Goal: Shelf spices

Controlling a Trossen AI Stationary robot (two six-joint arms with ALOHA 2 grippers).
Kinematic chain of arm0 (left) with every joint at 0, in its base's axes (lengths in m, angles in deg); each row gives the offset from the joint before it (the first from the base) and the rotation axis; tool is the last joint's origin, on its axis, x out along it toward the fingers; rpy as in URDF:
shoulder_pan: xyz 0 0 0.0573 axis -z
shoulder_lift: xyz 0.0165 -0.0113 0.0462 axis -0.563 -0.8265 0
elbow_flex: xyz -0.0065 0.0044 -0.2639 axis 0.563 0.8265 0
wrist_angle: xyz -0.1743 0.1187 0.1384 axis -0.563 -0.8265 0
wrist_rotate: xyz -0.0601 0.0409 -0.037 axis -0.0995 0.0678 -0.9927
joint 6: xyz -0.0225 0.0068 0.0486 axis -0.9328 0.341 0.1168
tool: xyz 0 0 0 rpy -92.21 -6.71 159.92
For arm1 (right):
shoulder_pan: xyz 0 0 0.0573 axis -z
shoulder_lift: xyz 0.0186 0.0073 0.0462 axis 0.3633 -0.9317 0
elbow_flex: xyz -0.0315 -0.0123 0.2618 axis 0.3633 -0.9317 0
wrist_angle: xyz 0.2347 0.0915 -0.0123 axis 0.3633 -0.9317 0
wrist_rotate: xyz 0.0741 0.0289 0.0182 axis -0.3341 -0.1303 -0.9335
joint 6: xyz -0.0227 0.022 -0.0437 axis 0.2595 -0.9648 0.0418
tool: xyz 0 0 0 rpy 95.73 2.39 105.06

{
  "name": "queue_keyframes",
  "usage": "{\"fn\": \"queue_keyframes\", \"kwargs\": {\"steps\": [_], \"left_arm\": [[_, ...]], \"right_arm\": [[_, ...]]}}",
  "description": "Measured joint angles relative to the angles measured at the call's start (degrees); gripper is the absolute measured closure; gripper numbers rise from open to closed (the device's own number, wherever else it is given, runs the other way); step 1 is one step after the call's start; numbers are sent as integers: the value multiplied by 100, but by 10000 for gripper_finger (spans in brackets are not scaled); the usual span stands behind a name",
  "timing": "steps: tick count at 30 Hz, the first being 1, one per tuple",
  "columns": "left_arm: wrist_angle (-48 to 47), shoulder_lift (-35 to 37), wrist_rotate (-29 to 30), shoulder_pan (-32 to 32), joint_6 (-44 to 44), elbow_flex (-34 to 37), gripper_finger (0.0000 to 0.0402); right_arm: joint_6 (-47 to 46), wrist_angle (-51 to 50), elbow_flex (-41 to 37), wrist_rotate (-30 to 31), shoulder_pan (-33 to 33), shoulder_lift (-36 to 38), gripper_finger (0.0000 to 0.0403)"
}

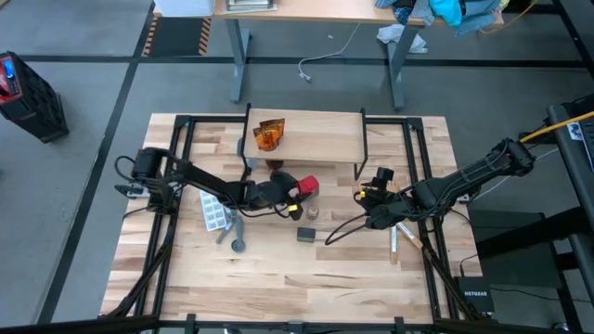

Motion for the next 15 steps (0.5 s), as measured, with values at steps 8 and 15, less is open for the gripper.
{"fn": "queue_keyframes", "kwargs": {"steps": [8, 15], "left_arm": [[-296, 923, 7, -168, 708, -4, 204], [-1138, 1812, 17, -655, 982, -7, 204]], "right_arm": [[2, 2, 0, 0, -2, 0, 157], [1, -1, 0, -1, -1, 0, 157]]}}
